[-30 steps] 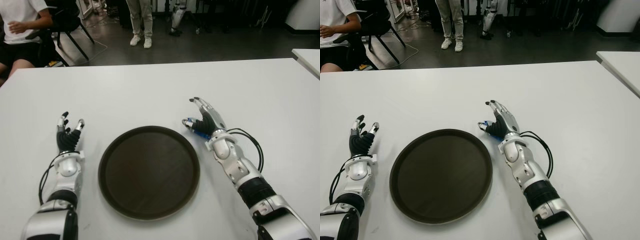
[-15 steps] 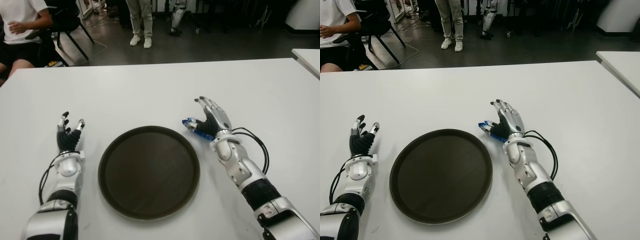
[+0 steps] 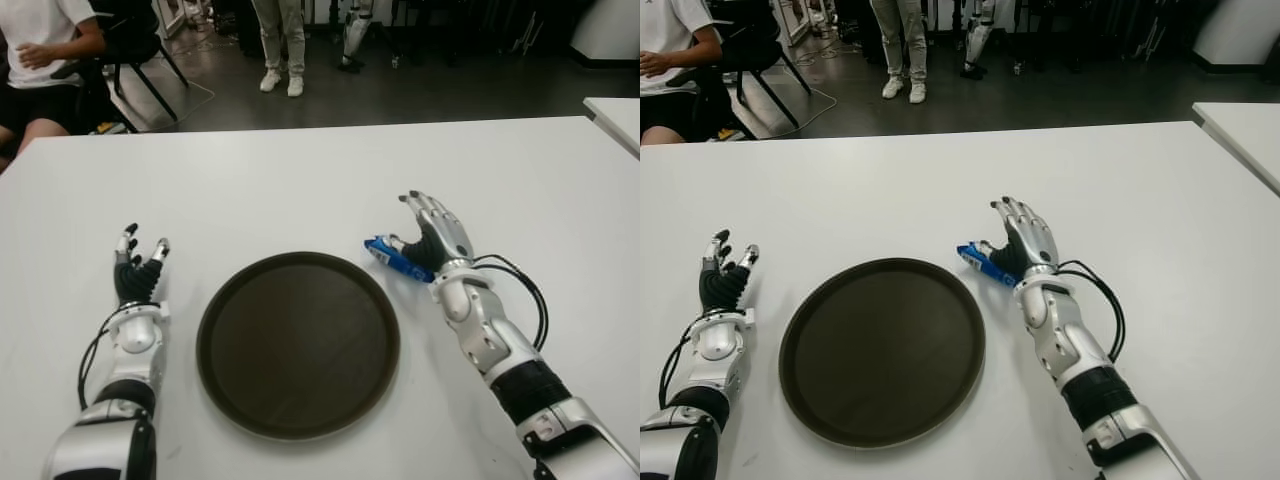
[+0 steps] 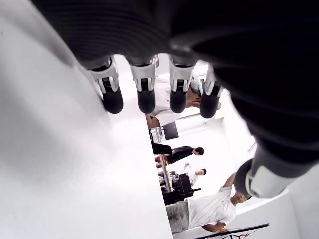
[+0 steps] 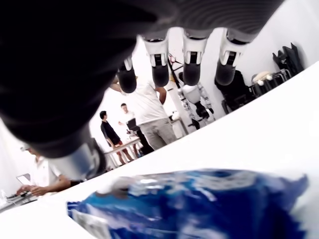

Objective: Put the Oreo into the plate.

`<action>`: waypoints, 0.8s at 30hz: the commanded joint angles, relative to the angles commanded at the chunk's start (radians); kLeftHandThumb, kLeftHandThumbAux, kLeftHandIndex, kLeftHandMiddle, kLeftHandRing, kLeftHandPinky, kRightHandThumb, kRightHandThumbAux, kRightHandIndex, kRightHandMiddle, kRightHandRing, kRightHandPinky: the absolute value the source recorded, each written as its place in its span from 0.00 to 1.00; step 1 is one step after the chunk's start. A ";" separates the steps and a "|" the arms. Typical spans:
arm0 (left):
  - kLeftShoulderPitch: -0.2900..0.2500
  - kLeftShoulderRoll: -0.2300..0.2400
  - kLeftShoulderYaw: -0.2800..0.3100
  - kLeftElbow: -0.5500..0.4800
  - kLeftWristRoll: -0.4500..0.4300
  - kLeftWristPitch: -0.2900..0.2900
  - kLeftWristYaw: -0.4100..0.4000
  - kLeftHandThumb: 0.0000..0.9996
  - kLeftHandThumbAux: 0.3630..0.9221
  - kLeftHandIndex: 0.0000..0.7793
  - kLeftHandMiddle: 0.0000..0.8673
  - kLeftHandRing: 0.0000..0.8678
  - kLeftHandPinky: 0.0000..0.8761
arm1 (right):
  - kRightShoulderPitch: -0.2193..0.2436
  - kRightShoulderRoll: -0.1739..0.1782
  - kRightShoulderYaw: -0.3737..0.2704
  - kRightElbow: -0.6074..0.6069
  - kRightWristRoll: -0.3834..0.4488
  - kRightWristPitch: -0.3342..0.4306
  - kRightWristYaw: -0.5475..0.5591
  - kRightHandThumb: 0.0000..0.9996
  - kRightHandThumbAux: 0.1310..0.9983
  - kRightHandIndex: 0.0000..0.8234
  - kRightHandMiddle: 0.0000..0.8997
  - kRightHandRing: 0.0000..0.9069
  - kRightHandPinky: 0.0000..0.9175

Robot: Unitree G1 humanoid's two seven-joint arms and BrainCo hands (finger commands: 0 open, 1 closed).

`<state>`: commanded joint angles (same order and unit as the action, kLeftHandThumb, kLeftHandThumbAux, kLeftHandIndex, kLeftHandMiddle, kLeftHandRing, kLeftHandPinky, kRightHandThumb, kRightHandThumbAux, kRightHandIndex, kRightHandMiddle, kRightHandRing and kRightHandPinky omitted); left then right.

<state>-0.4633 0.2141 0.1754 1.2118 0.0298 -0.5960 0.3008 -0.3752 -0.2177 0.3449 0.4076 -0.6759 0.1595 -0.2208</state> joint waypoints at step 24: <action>-0.002 0.000 0.001 0.006 -0.001 0.011 0.001 0.28 0.42 0.03 0.04 0.00 0.00 | 0.011 0.000 -0.005 -0.028 0.005 0.072 0.043 0.34 0.59 0.00 0.00 0.00 0.00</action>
<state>-0.4648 0.2136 0.1762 1.2174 0.0289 -0.5853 0.3014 -0.3643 -0.2182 0.3399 0.3798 -0.6705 0.2314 -0.1774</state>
